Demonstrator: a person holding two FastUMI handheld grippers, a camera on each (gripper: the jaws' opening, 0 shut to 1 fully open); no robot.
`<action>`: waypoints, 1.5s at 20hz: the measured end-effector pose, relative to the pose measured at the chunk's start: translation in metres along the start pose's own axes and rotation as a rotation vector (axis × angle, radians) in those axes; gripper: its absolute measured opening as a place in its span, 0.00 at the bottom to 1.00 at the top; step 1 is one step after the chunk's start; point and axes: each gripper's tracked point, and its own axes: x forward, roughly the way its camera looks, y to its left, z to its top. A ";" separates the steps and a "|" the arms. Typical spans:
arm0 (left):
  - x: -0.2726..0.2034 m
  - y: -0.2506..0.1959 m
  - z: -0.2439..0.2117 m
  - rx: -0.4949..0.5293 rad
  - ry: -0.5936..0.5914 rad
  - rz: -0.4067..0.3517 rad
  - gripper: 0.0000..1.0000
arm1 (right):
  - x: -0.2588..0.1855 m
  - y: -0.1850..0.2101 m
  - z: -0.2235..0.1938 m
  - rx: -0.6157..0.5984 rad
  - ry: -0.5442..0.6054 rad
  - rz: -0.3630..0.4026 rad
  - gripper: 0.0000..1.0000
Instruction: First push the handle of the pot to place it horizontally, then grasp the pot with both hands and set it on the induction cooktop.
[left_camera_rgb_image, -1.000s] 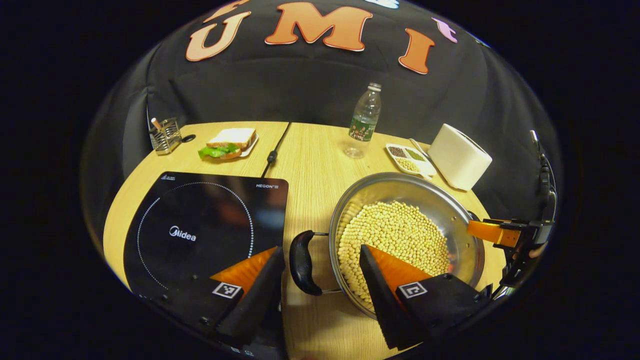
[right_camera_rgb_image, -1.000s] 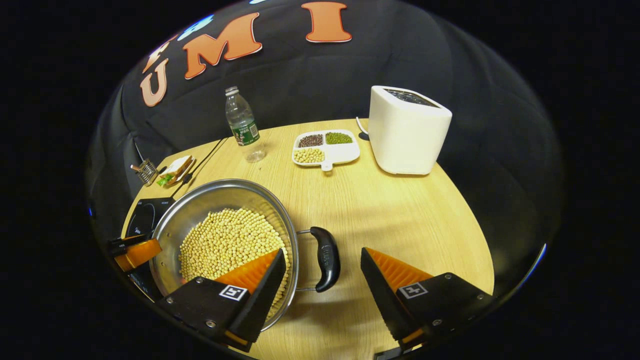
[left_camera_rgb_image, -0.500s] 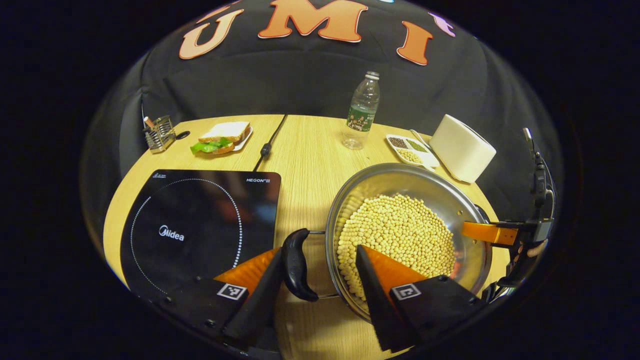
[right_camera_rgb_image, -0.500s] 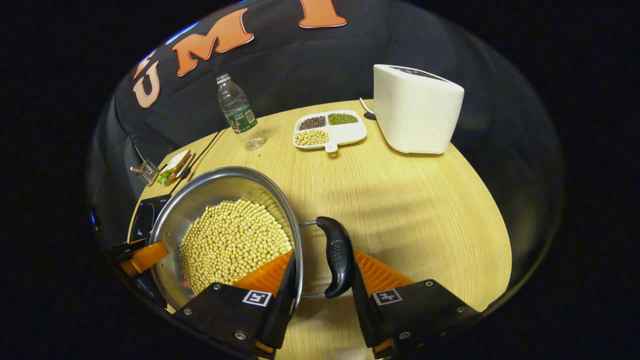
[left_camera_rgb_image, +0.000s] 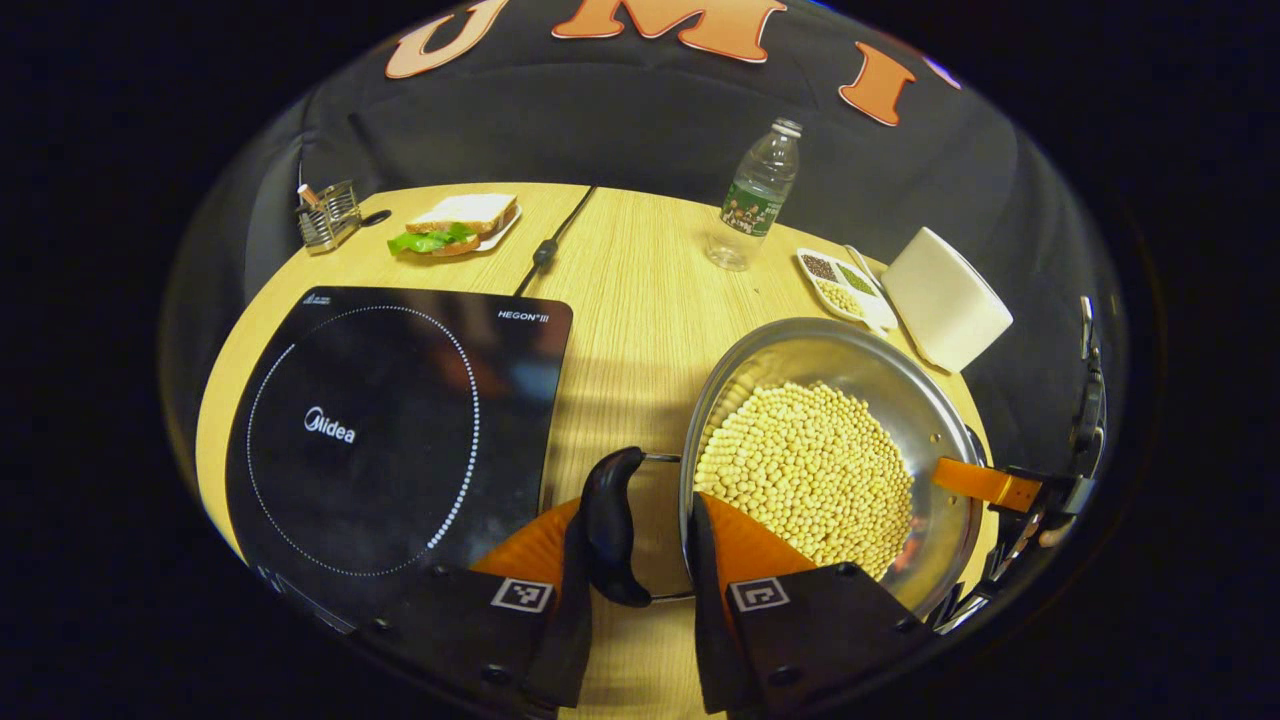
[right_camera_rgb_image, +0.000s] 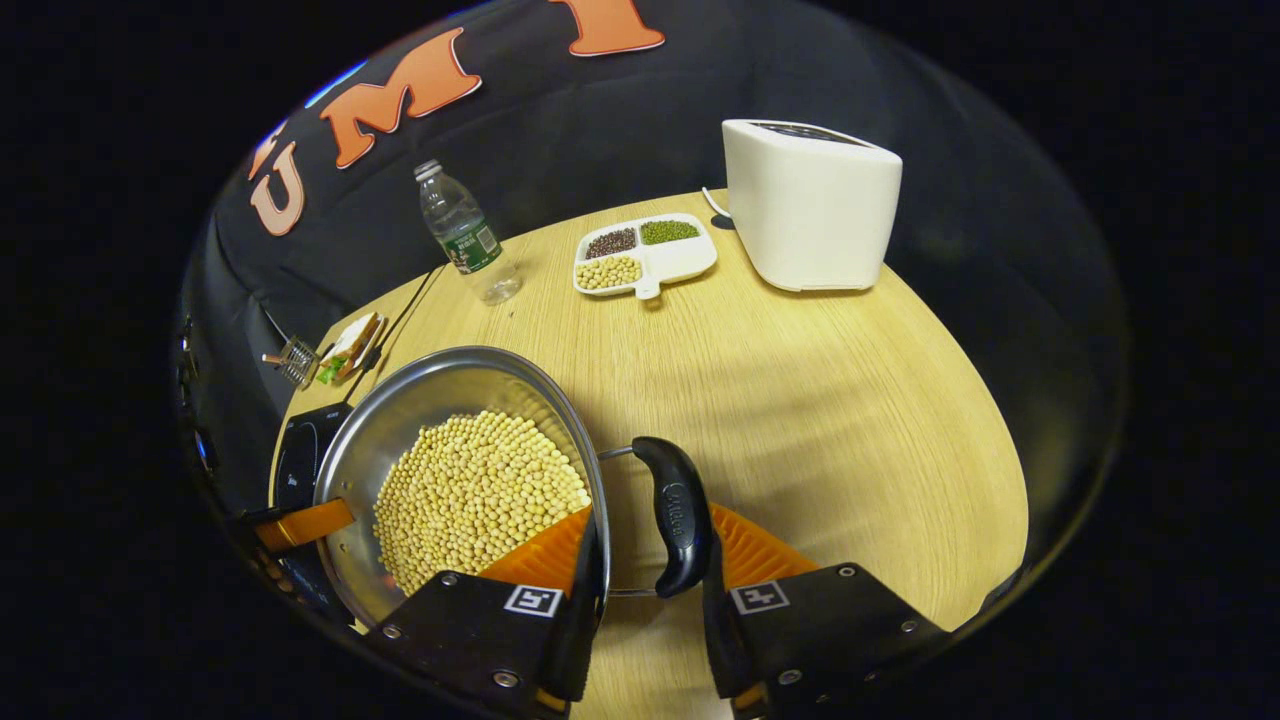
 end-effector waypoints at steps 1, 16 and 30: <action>-0.007 0.000 -0.001 -0.007 0.004 -0.004 0.51 | -0.001 0.002 0.001 0.005 -0.001 0.002 0.47; -0.089 0.051 0.065 -0.016 -0.086 -0.013 0.50 | 0.004 0.006 -0.002 0.050 -0.067 0.097 0.47; -0.121 0.196 0.089 -0.020 -0.086 -0.056 0.50 | 0.000 0.006 0.001 0.065 -0.108 0.069 0.46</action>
